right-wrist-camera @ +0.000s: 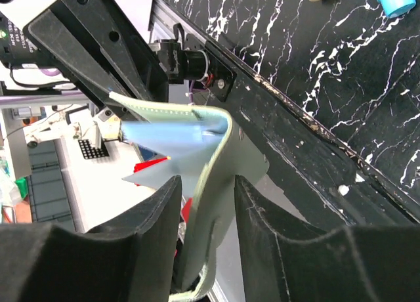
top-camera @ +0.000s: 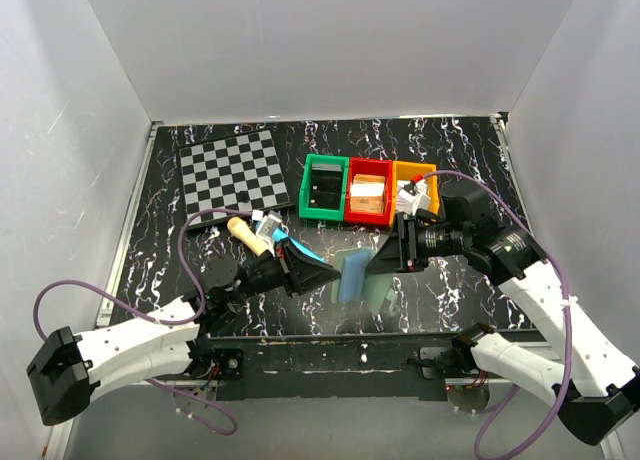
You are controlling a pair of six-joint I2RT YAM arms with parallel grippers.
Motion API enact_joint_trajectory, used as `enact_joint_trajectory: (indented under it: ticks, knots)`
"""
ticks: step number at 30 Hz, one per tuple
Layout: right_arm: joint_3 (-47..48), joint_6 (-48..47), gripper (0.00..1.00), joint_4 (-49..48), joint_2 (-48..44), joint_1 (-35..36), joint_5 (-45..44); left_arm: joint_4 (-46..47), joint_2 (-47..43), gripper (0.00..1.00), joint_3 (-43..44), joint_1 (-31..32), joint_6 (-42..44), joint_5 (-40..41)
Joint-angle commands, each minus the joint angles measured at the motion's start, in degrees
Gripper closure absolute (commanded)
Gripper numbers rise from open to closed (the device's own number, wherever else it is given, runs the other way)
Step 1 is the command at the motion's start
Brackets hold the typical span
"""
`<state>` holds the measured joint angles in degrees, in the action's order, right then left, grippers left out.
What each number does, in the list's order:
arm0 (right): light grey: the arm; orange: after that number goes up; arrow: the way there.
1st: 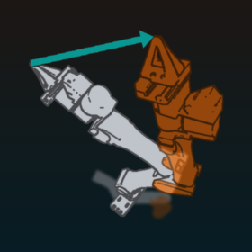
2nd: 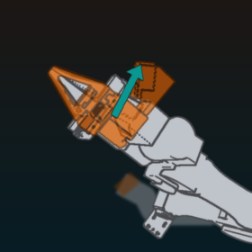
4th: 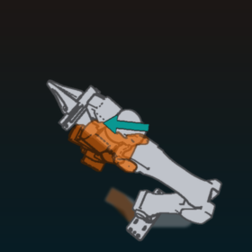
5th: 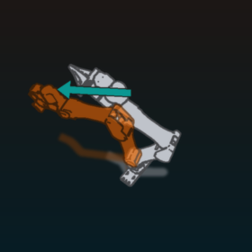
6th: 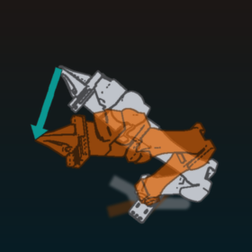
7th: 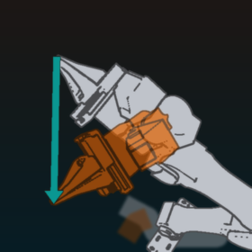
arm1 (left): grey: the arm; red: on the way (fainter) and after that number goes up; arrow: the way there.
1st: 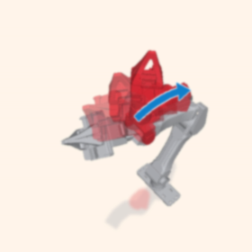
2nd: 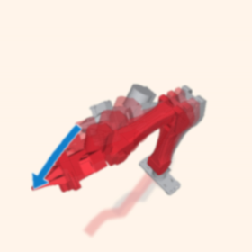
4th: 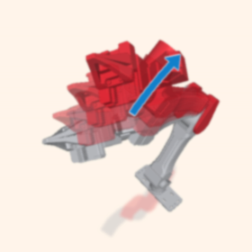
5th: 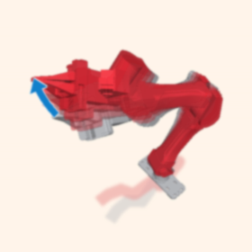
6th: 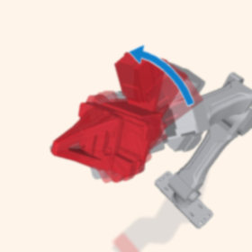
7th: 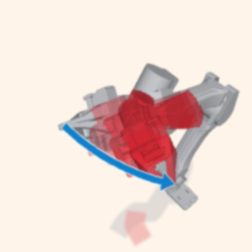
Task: Take the credit cards out of the card holder
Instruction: Open the card holder at the center of the board.
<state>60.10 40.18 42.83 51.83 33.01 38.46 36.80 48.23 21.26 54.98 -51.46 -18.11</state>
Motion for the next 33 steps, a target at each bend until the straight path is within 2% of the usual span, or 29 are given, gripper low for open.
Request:
enact_joint_trajectory:
  ticks: [1,8,11,17,24,26,28,31,33]
  knots:
    - [1.25,-1.07,0.52,-2.93,-0.42,-0.06,1.18,0.55,0.37,1.00,3.17,0.30,-0.74,-1.66]
    - [1.08,-1.43,0.44,-3.36,-0.77,-0.06,2.05,-0.58,2.22,1.00,5.90,0.39,-1.71,-1.49]
    - [0.20,-0.72,0.44,-4.94,-1.47,-0.06,2.41,-2.60,1.79,1.00,6.87,0.39,-1.80,-0.27]
    - [-1.38,-0.46,0.58,-4.86,-1.39,-0.14,1.97,-7.43,-2.95,1.00,6.52,0.48,-2.32,5.88]
    - [-1.56,0.07,0.99,-5.83,-0.77,-0.14,2.06,-7.36,-5.16,1.00,4.50,0.48,-3.12,6.95]
    - [-0.69,-0.37,0.99,-4.95,-0.16,-0.14,2.58,-5.95,-4.55,0.99,4.06,0.48,-3.47,6.07]
    - [0.54,-1.24,0.99,-3.20,0.46,-0.14,2.76,-4.99,-4.28,0.76,3.62,0.48,-3.73,5.37]
    - [1.95,-1.86,0.99,-1.17,0.81,-0.14,2.68,-2.61,-2.97,0.53,3.53,0.48,-3.82,3.44]
    - [2.65,-1.95,0.99,-0.21,1.16,-0.23,2.94,-1.91,-1.57,0.43,4.05,0.48,-3.91,1.68]
